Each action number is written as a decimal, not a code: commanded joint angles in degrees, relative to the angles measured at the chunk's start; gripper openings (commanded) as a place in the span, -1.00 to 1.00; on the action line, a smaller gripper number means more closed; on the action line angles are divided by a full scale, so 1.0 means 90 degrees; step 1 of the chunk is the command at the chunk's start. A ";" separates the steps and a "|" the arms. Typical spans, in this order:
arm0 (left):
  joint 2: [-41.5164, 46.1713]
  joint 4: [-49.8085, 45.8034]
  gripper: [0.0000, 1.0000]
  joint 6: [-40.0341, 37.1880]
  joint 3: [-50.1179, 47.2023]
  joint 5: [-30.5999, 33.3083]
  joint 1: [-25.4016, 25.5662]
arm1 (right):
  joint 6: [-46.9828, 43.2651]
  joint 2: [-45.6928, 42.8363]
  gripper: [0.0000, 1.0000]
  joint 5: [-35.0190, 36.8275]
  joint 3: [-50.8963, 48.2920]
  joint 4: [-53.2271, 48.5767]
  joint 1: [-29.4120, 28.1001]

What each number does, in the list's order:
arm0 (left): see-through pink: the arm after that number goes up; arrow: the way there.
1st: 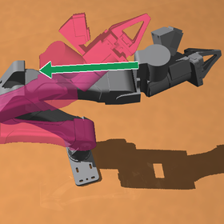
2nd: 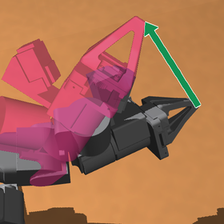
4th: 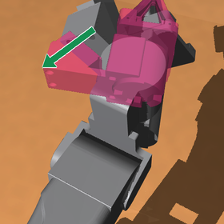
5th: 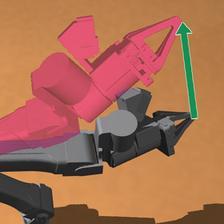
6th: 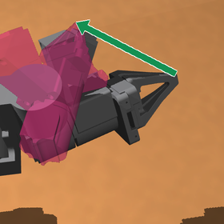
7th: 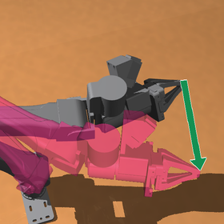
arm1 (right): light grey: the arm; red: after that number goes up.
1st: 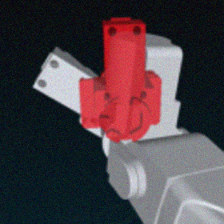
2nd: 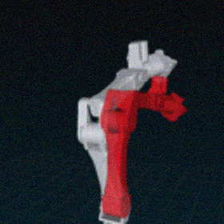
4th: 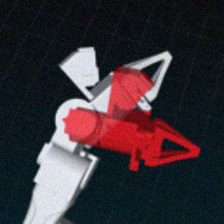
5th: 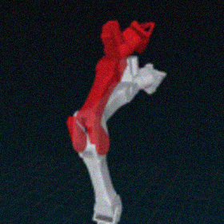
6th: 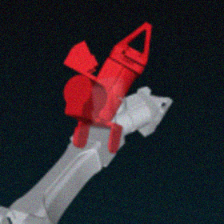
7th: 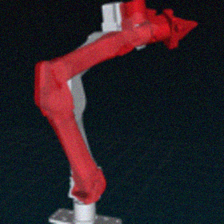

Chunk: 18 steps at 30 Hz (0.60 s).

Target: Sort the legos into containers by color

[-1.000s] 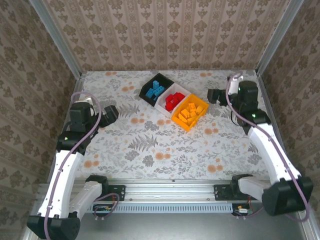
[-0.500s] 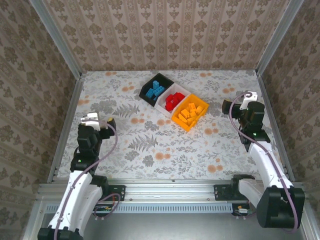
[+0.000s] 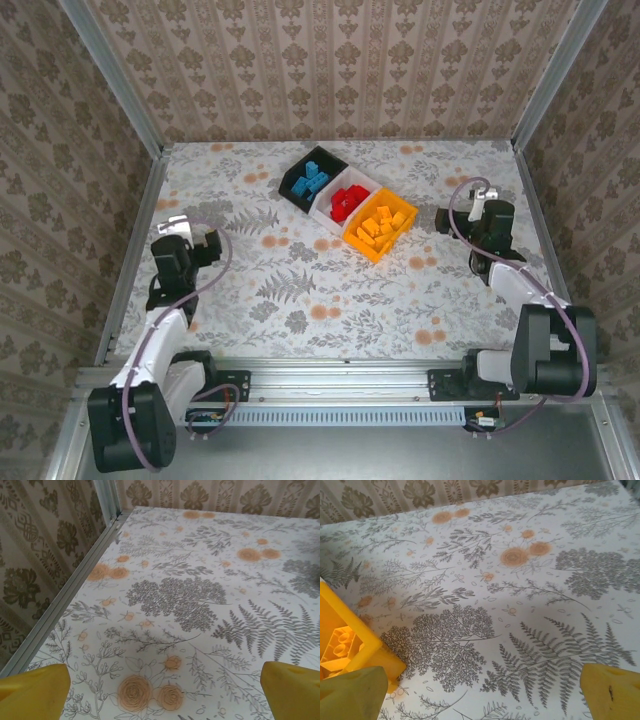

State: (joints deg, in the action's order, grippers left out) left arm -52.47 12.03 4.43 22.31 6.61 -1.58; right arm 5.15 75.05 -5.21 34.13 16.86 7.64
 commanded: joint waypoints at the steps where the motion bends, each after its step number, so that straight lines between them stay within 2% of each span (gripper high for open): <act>1: -0.0323 0.0614 1.00 0.0050 -0.0081 -0.0330 -0.0250 | 0.0143 0.0390 1.00 -0.0418 -0.0325 0.1239 -0.0063; 6: -0.1125 0.1515 1.00 0.0358 -0.0224 -0.0529 -0.0535 | -0.0075 0.0915 1.00 -0.0533 -0.0782 0.2492 -0.0302; 9: -0.1624 0.2195 1.00 0.0058 -0.0271 -0.0864 -0.0540 | -0.0304 0.1157 1.00 -0.0468 -0.1014 0.3127 -0.0497; 14: -0.2632 0.3312 1.00 -0.0097 -0.0219 -0.1140 -0.0549 | -0.0494 0.1232 1.00 -0.0300 -0.1120 0.3316 -0.0663; 18: -0.3314 0.4296 0.99 -0.0264 -0.0304 -0.1385 -0.0400 | -0.0470 0.1456 1.00 -0.0201 -0.1332 0.3929 -0.0702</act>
State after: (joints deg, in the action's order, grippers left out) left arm -79.57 39.51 4.43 20.27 -2.59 -6.02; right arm 1.78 86.48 -7.99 23.97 45.17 1.56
